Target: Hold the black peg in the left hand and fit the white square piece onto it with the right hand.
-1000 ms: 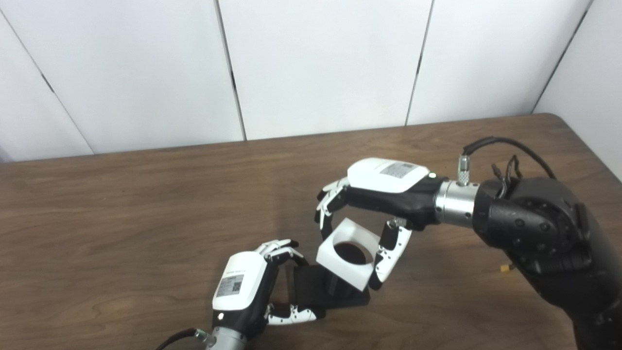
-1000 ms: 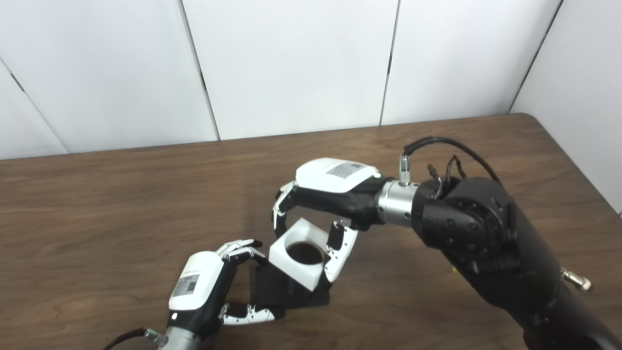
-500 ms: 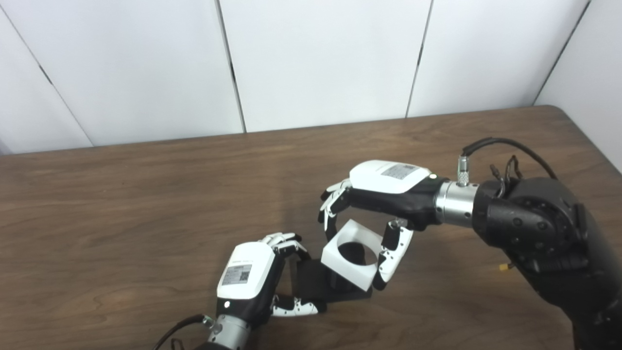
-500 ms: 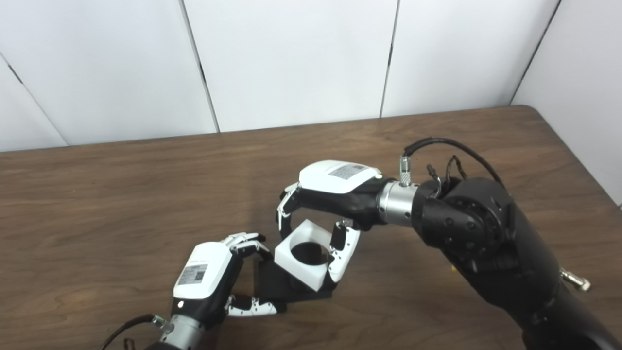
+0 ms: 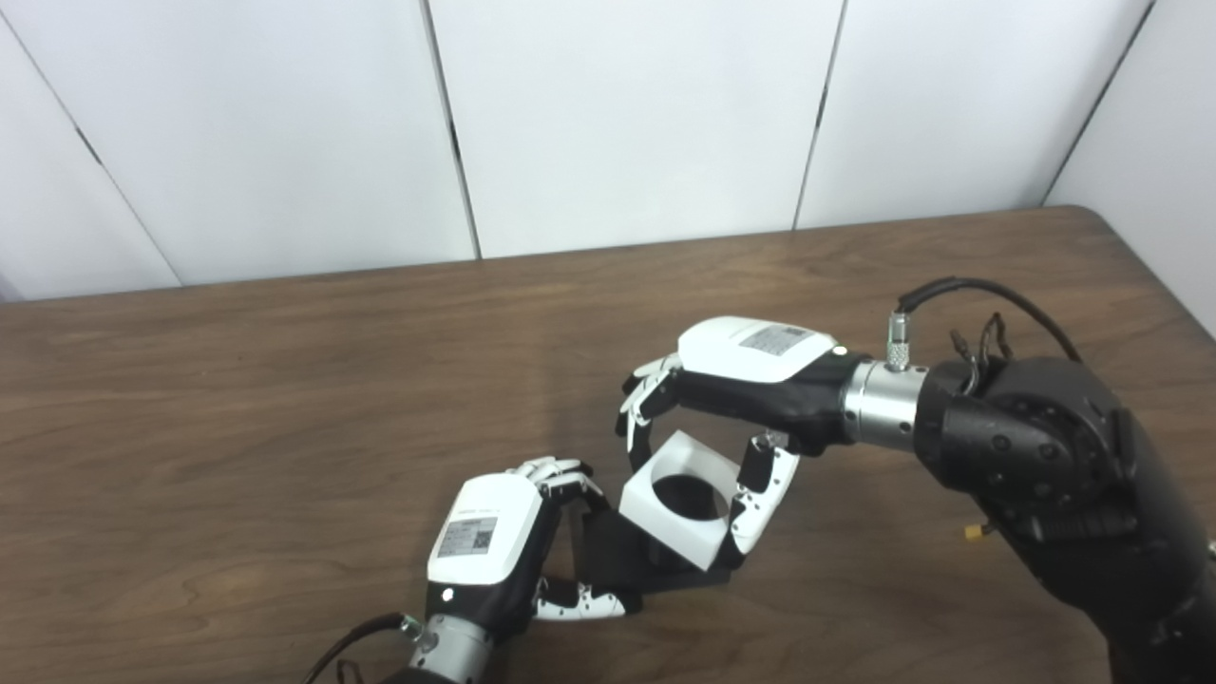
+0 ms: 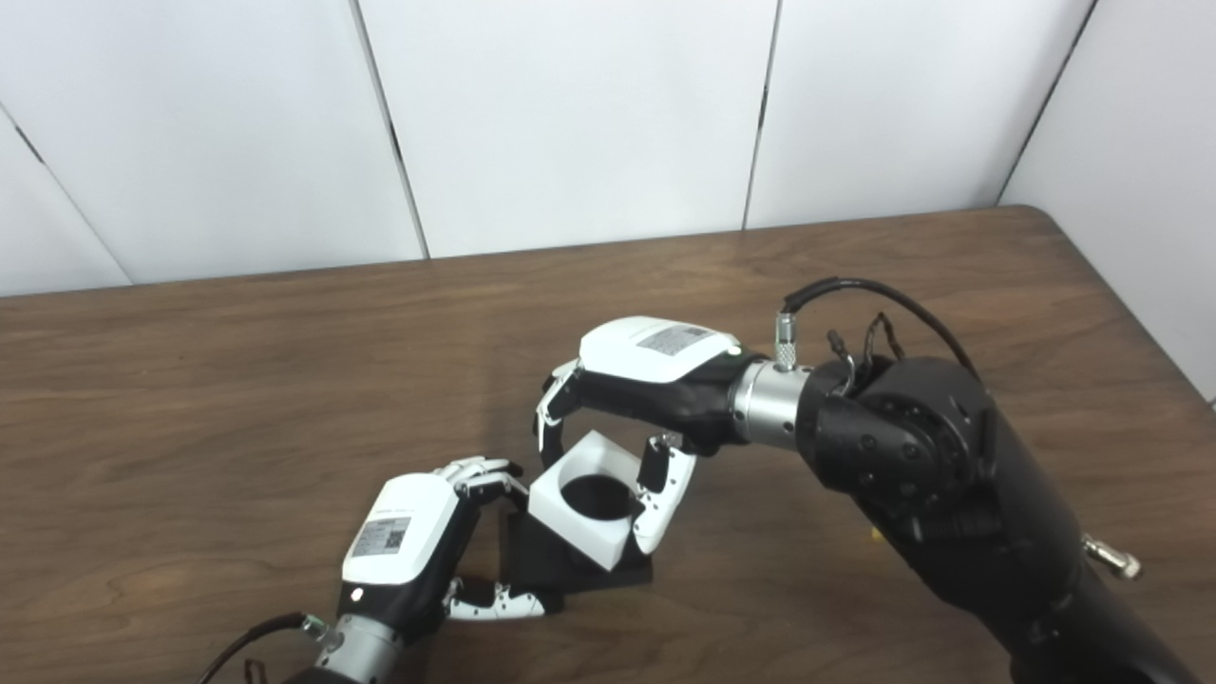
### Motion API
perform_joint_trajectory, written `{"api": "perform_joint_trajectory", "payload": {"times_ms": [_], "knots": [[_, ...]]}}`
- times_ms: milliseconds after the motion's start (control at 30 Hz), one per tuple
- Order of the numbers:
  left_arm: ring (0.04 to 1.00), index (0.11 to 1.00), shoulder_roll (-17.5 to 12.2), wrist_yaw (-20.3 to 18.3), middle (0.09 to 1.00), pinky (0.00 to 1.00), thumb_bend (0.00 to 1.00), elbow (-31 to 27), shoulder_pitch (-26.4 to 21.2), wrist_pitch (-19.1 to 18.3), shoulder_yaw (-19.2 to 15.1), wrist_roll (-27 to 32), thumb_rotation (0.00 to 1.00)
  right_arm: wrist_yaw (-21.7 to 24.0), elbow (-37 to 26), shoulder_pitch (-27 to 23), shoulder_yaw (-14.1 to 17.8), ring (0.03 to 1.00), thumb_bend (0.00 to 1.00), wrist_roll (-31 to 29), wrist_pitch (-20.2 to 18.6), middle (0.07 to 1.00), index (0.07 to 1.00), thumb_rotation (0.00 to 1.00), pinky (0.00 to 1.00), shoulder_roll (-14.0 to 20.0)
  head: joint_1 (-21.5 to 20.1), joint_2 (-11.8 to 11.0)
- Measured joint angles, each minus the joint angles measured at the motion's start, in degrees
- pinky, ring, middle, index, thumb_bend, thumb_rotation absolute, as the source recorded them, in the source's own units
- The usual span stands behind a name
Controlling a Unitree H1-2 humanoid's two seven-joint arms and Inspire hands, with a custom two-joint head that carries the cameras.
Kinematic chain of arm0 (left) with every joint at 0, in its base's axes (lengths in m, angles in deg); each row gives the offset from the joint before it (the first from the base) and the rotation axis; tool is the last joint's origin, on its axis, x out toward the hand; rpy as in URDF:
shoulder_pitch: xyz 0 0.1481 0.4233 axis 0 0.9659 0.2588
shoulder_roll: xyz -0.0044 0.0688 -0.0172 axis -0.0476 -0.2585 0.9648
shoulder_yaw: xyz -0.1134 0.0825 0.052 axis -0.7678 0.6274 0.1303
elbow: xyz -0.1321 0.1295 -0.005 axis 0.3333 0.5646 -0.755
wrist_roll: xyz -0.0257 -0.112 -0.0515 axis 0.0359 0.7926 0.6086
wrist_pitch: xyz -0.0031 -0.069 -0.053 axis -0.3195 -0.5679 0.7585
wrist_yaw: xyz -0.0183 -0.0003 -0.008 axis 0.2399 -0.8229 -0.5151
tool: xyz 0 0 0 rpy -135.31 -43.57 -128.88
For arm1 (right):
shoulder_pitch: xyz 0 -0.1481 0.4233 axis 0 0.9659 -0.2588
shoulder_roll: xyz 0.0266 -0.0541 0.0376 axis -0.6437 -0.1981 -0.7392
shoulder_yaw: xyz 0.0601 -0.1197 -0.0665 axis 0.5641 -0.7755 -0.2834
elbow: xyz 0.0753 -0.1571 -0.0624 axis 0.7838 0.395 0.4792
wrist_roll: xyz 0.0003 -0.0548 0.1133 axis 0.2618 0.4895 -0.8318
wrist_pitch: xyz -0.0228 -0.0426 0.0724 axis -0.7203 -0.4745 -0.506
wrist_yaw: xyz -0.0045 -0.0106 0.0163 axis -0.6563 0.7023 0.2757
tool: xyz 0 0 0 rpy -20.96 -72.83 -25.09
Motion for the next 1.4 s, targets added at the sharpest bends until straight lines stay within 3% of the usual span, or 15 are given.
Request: {"api": "perform_joint_trajectory", "payload": {"times_ms": [267,733,1400], "knots": [[0.835,0.49,0.02,-0.59,0.796,0.77,0.51,-0.23,-0.04,-0.42,0.18,-0.38,0.06,-1.07,0.69,0.03,-0.82,0.89,0.52,1.87,0.74,0.782,0.485,0.13,0.89,-0.52,0.09,0.09],[0.834,0.49,0.03,-1.25,0.8,0.75,0.51,-0.85,-0.07,-1.35,0.49,-0.58,0.06,-4.83,2.93,2.22,-3.88,0.888,0.52,8.52,8.97,0.76,0.485,0.13,0.91,-1.47,0.0,0.53],[0.833,0.49,0.05,-2.17,0.798,0.76,0.5,-1.23,-0.13,-1.67,0.52,-0.59,0.06,-4.6,4.36,5.26,-4.27,0.885,0.52,10.56,10.93,0.766,0.487,0.14,0.87,-2.78,0.18,0.97]]}}
